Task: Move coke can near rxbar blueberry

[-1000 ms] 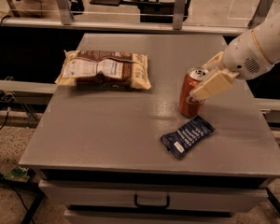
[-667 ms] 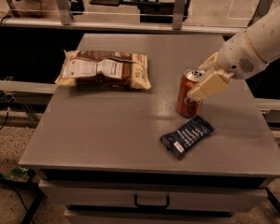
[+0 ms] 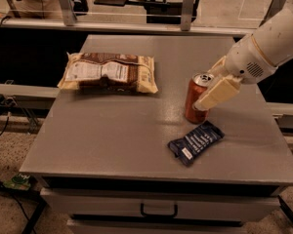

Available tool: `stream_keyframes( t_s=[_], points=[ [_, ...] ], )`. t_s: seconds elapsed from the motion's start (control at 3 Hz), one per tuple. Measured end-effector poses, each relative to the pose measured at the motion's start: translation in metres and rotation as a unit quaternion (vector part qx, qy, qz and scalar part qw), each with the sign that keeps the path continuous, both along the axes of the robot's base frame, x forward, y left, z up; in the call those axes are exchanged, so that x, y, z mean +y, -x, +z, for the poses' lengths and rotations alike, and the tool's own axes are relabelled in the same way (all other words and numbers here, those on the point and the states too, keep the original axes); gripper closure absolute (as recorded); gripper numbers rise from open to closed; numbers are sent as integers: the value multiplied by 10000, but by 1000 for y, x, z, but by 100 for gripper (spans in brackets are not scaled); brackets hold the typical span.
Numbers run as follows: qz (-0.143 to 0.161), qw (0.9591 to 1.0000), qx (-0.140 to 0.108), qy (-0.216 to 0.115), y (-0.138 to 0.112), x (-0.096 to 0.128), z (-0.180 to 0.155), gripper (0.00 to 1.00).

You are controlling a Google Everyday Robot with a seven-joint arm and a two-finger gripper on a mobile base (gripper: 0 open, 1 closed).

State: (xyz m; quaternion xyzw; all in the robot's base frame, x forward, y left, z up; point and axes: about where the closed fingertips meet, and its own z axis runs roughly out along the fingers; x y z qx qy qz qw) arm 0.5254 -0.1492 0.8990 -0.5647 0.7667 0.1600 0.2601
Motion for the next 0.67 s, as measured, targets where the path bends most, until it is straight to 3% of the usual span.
stream_keyframes(
  t_s=[0.67],
  points=[
    [9,10000,3,0,0,1,0,0]
  ],
)
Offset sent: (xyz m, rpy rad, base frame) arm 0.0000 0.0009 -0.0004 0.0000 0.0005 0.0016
